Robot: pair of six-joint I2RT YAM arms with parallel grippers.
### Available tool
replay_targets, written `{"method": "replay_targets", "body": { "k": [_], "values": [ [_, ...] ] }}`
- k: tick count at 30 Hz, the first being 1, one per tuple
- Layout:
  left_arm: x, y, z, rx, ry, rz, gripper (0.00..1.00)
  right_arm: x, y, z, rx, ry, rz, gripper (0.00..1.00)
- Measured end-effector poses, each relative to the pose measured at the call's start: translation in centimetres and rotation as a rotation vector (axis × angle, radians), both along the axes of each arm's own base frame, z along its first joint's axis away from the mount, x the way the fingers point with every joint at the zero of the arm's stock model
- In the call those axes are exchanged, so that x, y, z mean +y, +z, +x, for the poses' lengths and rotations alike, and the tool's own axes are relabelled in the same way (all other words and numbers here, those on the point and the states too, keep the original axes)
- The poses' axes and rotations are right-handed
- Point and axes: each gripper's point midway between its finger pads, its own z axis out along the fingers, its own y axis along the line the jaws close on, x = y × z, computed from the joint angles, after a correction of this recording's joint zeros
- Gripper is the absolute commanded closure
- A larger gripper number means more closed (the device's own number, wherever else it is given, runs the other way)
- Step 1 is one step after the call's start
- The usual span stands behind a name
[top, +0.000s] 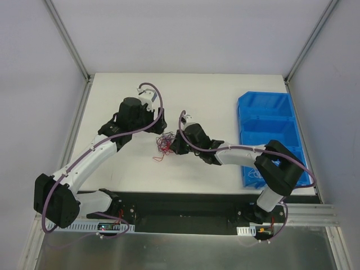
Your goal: Untangle the cables
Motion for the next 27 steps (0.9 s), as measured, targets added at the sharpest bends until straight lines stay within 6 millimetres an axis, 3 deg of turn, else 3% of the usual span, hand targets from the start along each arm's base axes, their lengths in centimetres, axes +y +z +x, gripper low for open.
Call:
{"method": "replay_targets", "body": {
  "k": [4,7,10,12,14,18,21,25,27],
  "values": [
    [-3.5,0.0,-1.1,0.063,-0.188,-0.093,0.35,-2.6,0.3,-0.7,0.041,-0.016,0.016,1.00],
    [-6.4,-0.7,-2.1,0.147,-0.337,-0.177,0.35,-4.6,2.6,-0.2,0.071,-0.020,0.097,1.00],
    [-8.0,-2.0,-2.9,0.242,-0.413,-0.234,0.32,-6.1,5.7,0.1,0.051,-0.026,0.166,1.00],
    [-9.0,-3.3,-3.3,0.325,-0.446,-0.271,0.28,-6.5,7.6,-0.5,0.028,-0.003,0.195,1.00],
    [-9.7,-4.6,-3.4,0.395,-0.456,-0.289,0.27,-7.4,7.9,-1.3,0.034,0.001,0.177,1.00],
    [-11.5,-9.1,-3.9,0.535,-0.449,-0.217,0.39,-7.7,9.1,-2.6,0.031,0.028,0.185,1.00],
    [-13.0,-12.3,-5.0,0.639,-0.466,-0.141,0.40,-8.3,10.5,-3.2,0.015,0.030,0.194,1.00],
    [-13.8,-15.8,-6.7,0.726,-0.478,-0.039,0.44,-9.1,14.7,-3.6,-0.043,0.029,0.210,1.00],
    [-13.6,-16.2,-7.0,0.736,-0.471,-0.013,0.46,-9.5,18.1,-3.6,-0.097,0.031,0.215,1.00]
  ]
}}
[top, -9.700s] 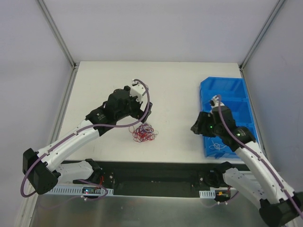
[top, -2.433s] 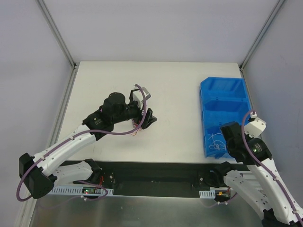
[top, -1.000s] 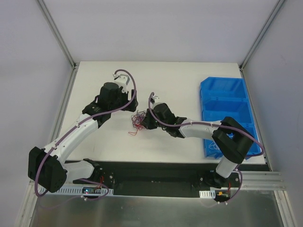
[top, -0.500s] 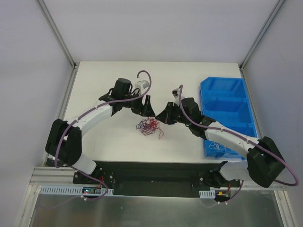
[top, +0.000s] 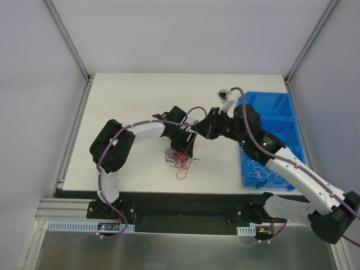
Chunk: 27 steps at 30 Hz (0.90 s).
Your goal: Untangle the cables
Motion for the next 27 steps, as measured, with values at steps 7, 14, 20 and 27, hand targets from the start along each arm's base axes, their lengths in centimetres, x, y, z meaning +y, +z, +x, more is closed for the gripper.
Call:
{"method": "replay_targets", "body": {
  "k": [7,14,20,27],
  "values": [
    [1.3,-0.4,1.7,-0.084,0.035,0.092,0.47,-2.3,18.4,-0.3,-0.319,-0.034,0.095,1.00],
    [3.3,-0.5,3.4,-0.143,0.084,0.164,0.47,-6.4,33.7,-3.6,-0.627,-0.080,0.247,1.00],
    [5.9,1.4,5.4,-0.196,0.167,0.185,0.43,-6.9,32.2,-2.8,-0.618,-0.115,0.176,1.00],
    [9.3,10.5,8.0,-0.412,0.273,0.055,0.21,-5.0,25.2,-0.2,-0.482,-0.106,0.036,1.00]
  ]
}}
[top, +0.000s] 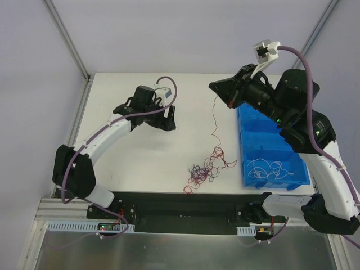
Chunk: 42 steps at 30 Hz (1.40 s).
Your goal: Untangle the cables
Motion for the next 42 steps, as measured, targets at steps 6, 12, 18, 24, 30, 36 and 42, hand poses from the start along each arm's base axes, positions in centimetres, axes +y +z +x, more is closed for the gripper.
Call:
{"method": "replay_targets", "body": {
  "k": [6,12,18,24,30,36,42],
  "values": [
    [-3.3,9.2,-3.5,-0.184,-0.208,-0.286,0.13,0.3,-1.2,0.4,0.030,-0.004,-0.014,1.00],
    [-5.7,14.4,-8.9,-0.352,-0.332,-0.591,0.04,0.5,-0.4,0.3,0.026,0.001,0.027,1.00],
    [-10.8,17.1,-15.3,-0.454,-0.539,-0.755,0.07,1.0,0.3,0.0,0.030,0.027,0.072,1.00],
    [-14.0,15.1,-13.8,-0.462,-0.504,-0.752,0.17,1.5,1.4,-0.6,0.041,0.066,0.132,1.00],
    [-16.6,5.9,-8.9,-0.316,-0.343,-0.579,0.56,1.7,2.6,-1.0,0.053,0.087,0.178,1.00],
    [-10.7,-1.7,-1.5,-0.163,-0.002,-0.353,0.69,0.0,7.9,-2.2,-0.026,0.070,0.250,1.00],
    [-1.9,-3.8,3.8,-0.115,0.301,-0.174,0.69,-3.4,14.2,-5.0,-0.172,0.049,0.350,1.00]
  ]
}}
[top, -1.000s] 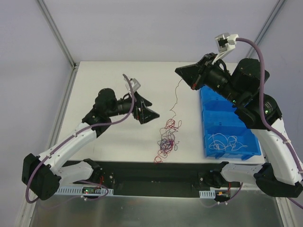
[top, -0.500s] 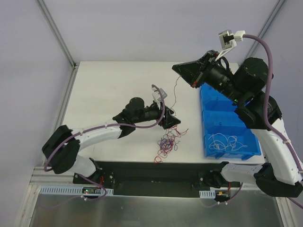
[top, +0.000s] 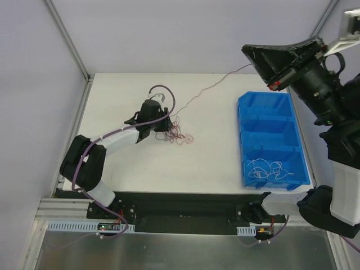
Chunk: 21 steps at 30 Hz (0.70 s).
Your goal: Untangle the cables
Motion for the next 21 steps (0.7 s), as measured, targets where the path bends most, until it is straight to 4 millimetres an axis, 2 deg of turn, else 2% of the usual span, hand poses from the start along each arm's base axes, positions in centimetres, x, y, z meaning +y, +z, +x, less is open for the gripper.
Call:
{"method": "replay_targets", "body": {
  "k": [4,9,12,17,21],
  "values": [
    [3.3,-0.6,-0.3,0.056,0.070,0.050,0.68,-1.2,1.6,-0.7,-0.048,-0.024,0.026,1.00],
    [7.7,-1.4,-0.4,0.103,0.158,0.083,0.68,-1.5,0.9,0.3,-0.044,-0.074,-0.003,1.00],
    [11.2,-2.2,0.0,0.139,0.241,0.092,0.68,-1.7,0.3,1.0,-0.033,-0.106,-0.030,1.00],
    [15.7,-2.7,0.7,0.174,0.355,0.095,0.67,-2.7,0.8,0.5,-0.060,-0.137,-0.031,1.00],
    [18.0,-2.4,1.2,0.182,0.406,0.081,0.66,-3.8,0.9,-0.3,-0.074,-0.156,-0.035,1.00]
  ]
}}
